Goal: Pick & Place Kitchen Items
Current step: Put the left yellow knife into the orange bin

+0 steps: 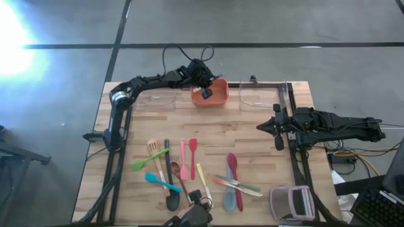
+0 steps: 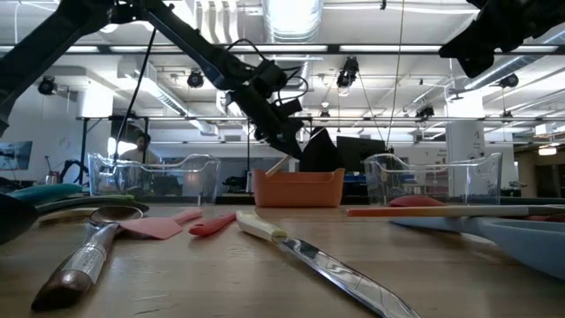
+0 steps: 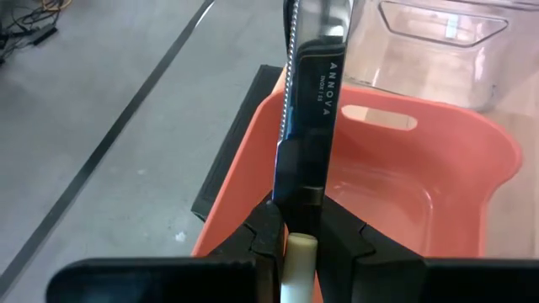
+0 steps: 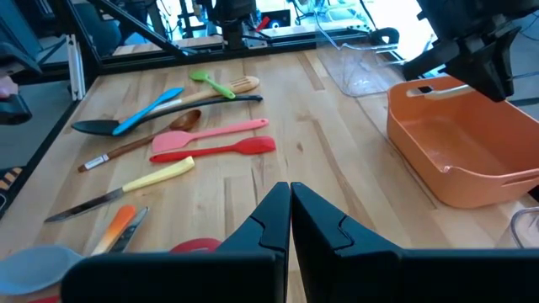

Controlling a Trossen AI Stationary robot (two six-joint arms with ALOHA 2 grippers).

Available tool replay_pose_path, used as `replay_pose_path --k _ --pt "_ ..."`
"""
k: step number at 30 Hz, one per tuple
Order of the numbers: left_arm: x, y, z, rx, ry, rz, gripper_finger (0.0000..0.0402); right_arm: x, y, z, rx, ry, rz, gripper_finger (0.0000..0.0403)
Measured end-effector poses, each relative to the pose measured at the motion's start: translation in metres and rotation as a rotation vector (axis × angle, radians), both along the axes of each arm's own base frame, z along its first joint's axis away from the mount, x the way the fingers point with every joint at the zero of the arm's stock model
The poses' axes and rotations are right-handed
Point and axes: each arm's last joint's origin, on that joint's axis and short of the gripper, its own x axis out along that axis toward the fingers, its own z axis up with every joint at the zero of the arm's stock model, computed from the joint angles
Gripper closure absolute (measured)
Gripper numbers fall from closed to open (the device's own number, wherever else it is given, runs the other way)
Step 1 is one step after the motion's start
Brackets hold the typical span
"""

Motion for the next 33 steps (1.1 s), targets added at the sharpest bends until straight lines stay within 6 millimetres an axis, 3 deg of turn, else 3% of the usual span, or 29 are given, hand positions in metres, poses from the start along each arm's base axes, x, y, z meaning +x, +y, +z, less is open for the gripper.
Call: replay_pose_path --k 8,14,33 --pt "0.000 0.002 -0.005 -0.027 0.001 -0.007 0.0360 0.000 0.000 0.000 0.000 -0.001 0.000 0.0394" --pt "0.005 0.007 -0.034 -0.070 0.052 0.002 0.0360 0.000 0.000 0.000 0.000 -0.001 0.001 0.0394" --pt "0.012 0.014 -0.052 -0.049 0.080 0.007 0.0360 0.000 0.000 0.000 0.000 0.000 0.000 0.0394"
